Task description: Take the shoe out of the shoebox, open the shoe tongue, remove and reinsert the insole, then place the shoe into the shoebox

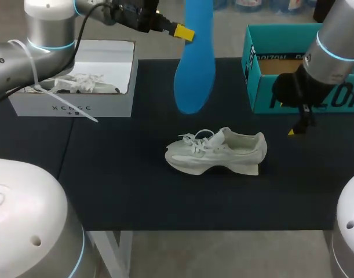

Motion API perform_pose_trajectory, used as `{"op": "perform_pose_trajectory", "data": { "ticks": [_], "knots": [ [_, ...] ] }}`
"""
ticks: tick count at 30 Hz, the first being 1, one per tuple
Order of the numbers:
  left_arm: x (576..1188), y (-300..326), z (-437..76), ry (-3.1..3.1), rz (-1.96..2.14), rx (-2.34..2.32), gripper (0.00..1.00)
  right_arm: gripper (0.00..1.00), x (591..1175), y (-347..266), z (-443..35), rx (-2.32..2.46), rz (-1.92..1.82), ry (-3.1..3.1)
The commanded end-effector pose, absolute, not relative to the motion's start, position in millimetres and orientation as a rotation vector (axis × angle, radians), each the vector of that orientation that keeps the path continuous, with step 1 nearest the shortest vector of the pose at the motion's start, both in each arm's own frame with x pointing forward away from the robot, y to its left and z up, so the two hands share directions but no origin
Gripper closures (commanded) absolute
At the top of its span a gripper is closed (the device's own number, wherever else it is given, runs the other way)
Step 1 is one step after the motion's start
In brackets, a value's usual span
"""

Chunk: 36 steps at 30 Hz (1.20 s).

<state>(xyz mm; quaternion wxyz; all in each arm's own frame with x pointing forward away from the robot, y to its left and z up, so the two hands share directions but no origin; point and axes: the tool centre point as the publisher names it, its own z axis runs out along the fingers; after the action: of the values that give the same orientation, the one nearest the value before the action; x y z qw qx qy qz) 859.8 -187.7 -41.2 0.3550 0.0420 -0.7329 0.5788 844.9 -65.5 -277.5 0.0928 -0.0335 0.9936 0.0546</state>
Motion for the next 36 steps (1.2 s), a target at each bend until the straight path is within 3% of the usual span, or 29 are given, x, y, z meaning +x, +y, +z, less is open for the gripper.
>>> {"op": "perform_pose_trajectory", "data": {
  "ticks": [1, 12, 24, 36],
  "knots": [
    [857.2, -177.7, -29.1, -1.915, 1.501, 0.112, 1.00, 0.00, 844.4, -65.2, -277.9, -0.098, 0.158, 2.949],
    [857.2, -177.7, -29.1, -1.915, 1.501, 0.112, 1.00, 0.00, 844.4, -65.2, -277.9, -0.098, 0.158, 2.949],
    [857.2, -177.7, -29.1, -1.915, 1.501, 0.112, 1.00, 0.00, 847.4, -14.2, -256.7, -0.008, 0.211, 2.965],
    [857.2, -177.7, -29.1, -1.915, 1.501, 0.112, 1.00, 0.00, 847.7, 33.1, -281.2, 0.071, 0.265, 2.944]
  ]
}}
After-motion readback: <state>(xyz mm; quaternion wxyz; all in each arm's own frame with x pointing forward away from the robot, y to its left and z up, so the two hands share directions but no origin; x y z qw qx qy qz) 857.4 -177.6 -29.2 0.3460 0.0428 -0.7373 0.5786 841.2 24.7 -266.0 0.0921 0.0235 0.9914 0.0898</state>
